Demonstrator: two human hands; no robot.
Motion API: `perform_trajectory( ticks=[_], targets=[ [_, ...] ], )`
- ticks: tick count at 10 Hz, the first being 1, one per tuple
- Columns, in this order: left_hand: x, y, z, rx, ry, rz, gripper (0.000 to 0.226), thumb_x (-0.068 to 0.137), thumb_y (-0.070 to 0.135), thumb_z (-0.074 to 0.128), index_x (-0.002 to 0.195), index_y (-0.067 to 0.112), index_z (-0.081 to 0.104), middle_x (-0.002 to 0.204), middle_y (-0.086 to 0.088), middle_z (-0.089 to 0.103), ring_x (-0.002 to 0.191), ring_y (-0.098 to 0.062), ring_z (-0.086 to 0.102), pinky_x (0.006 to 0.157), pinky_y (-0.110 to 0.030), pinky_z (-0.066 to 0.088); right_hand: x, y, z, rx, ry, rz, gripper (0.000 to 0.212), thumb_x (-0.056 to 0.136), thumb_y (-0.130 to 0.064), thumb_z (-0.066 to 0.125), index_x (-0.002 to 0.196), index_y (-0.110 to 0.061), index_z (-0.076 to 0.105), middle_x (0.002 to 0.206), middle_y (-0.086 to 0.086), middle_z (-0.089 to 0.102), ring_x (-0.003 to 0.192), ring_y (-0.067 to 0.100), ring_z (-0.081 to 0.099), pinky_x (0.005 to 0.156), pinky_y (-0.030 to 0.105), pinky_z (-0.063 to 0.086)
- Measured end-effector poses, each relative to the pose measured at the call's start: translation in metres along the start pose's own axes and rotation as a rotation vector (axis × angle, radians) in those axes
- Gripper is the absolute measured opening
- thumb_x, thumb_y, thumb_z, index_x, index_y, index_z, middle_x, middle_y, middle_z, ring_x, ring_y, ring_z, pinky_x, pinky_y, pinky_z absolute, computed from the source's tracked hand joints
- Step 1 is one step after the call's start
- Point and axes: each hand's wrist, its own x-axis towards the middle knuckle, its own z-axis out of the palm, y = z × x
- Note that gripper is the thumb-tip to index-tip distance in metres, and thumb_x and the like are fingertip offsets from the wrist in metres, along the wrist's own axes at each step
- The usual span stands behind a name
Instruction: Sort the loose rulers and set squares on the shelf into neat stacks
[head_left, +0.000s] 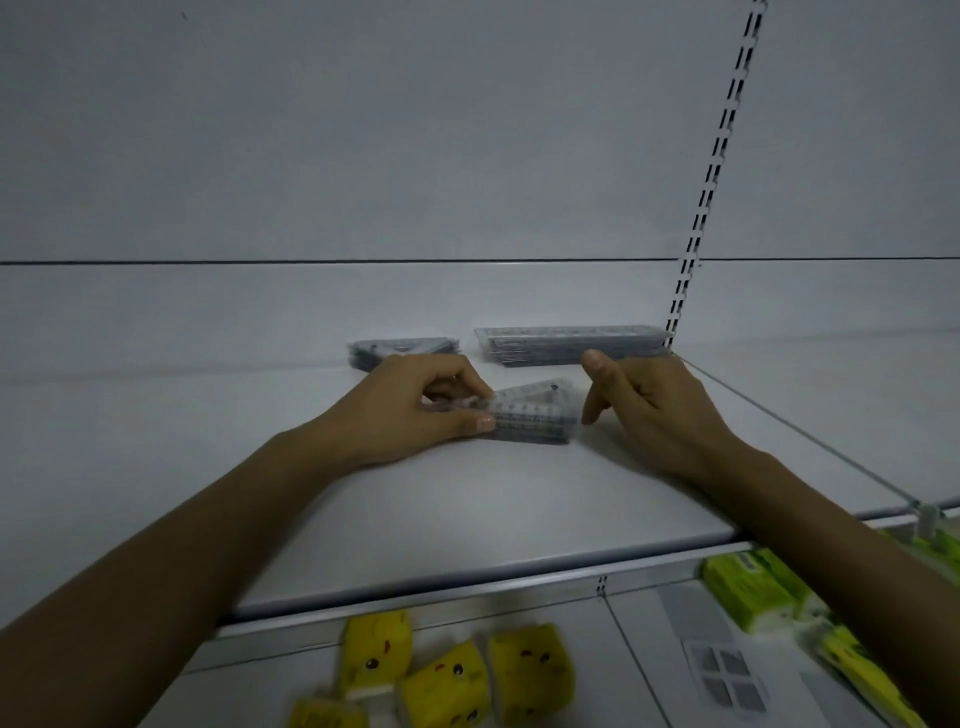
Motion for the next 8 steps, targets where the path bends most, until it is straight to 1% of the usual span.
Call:
perform_trajectory(
  ticks=[1, 2, 3, 4, 5, 6, 7, 8],
  targets=[
    [-0.0008, 0.0014, 0.0003, -0.035, -0.002, -0.006, 0.009, 0.084, 0.029, 0.066, 0.091, 0.035, 0.065, 0.100, 0.014, 0.070, 0.093, 0.005, 0.063, 0.083, -0.005, 0.043, -0.0006, 0.0020, 0.0033, 0.027, -0.093, 0.026, 0.068, 0.085, -0.071, 0.019, 0.054, -0.028, 0.062, 0.061, -0.011, 0.059, 0.060, 0.003, 0.053, 0.060, 0.025, 0.035],
    [-0.0009, 0.0030, -0.0002, -0.042, -0.007, -0.015, 0.012, 0.085, 0.025, 0.065, 0.089, 0.037, 0.064, 0.100, 0.019, 0.069, 0.094, 0.006, 0.062, 0.084, -0.003, 0.041, -0.0005, 0.0012, 0.0031, 0.118, -0.120, 0.024, 0.063, 0.089, -0.069, 0.022, 0.052, -0.033, 0.058, 0.068, -0.009, 0.063, 0.066, 0.003, 0.056, 0.065, 0.025, 0.040],
    [-0.0012, 0.0019, 0.0004, -0.069, -0.005, -0.030, 0.009, 0.085, 0.025, 0.066, 0.091, 0.031, 0.066, 0.100, 0.019, 0.069, 0.093, 0.006, 0.062, 0.083, -0.003, 0.042, 0.0005, -0.0002, 0.0016, 0.128, -0.134, 0.048, 0.054, 0.086, -0.058, 0.025, 0.050, -0.033, 0.057, 0.062, -0.014, 0.058, 0.062, -0.005, 0.053, 0.064, 0.020, 0.036],
    [-0.0006, 0.0004, 0.0007, -0.082, 0.011, -0.024, 0.009, 0.084, 0.026, 0.068, 0.092, 0.024, 0.067, 0.098, 0.016, 0.070, 0.091, 0.004, 0.064, 0.082, -0.006, 0.045, 0.0003, -0.0008, 0.0026, 0.161, -0.135, 0.047, 0.054, 0.085, -0.057, 0.026, 0.045, -0.033, 0.054, 0.053, -0.017, 0.054, 0.058, -0.006, 0.051, 0.061, 0.019, 0.034],
    [-0.0003, 0.0010, 0.0004, -0.092, 0.008, -0.012, 0.011, 0.084, 0.025, 0.068, 0.094, 0.022, 0.068, 0.097, 0.013, 0.071, 0.091, 0.003, 0.064, 0.082, -0.007, 0.045, 0.0007, 0.0008, 0.0030, 0.164, -0.130, 0.049, 0.056, 0.085, -0.059, 0.026, 0.044, -0.032, 0.054, 0.053, -0.015, 0.054, 0.056, -0.003, 0.050, 0.059, 0.017, 0.033],
    [-0.0009, 0.0004, 0.0010, -0.087, 0.011, -0.010, 0.013, 0.084, 0.025, 0.067, 0.097, 0.021, 0.068, 0.097, 0.013, 0.071, 0.091, 0.003, 0.064, 0.083, -0.009, 0.046, -0.0006, 0.0008, 0.0028, 0.157, -0.131, 0.034, 0.054, 0.086, -0.058, 0.027, 0.049, -0.028, 0.051, 0.055, -0.008, 0.051, 0.056, 0.000, 0.049, 0.058, 0.018, 0.033],
    [-0.0004, -0.0014, -0.0002, -0.094, -0.004, -0.034, 0.022, 0.084, 0.030, 0.068, 0.105, 0.024, 0.064, 0.095, 0.013, 0.071, 0.091, 0.005, 0.064, 0.081, -0.007, 0.046, 0.0020, 0.0021, 0.0016, 0.120, -0.134, 0.038, 0.063, 0.091, -0.067, 0.027, 0.057, -0.027, 0.061, 0.061, -0.008, 0.058, 0.060, 0.001, 0.053, 0.057, 0.013, 0.036],
    [-0.0044, 0.0013, -0.0005, -0.140, 0.024, -0.070, 0.040, 0.080, 0.046, 0.063, 0.117, 0.035, 0.053, 0.099, 0.019, 0.069, 0.096, 0.007, 0.061, 0.080, -0.006, 0.045, -0.0023, -0.0017, -0.0054, 0.159, 0.058, -0.006, 0.052, 0.084, -0.067, 0.032, 0.066, -0.034, 0.067, 0.069, -0.014, 0.066, 0.068, 0.002, 0.061, 0.062, 0.015, 0.043]
  ],
)
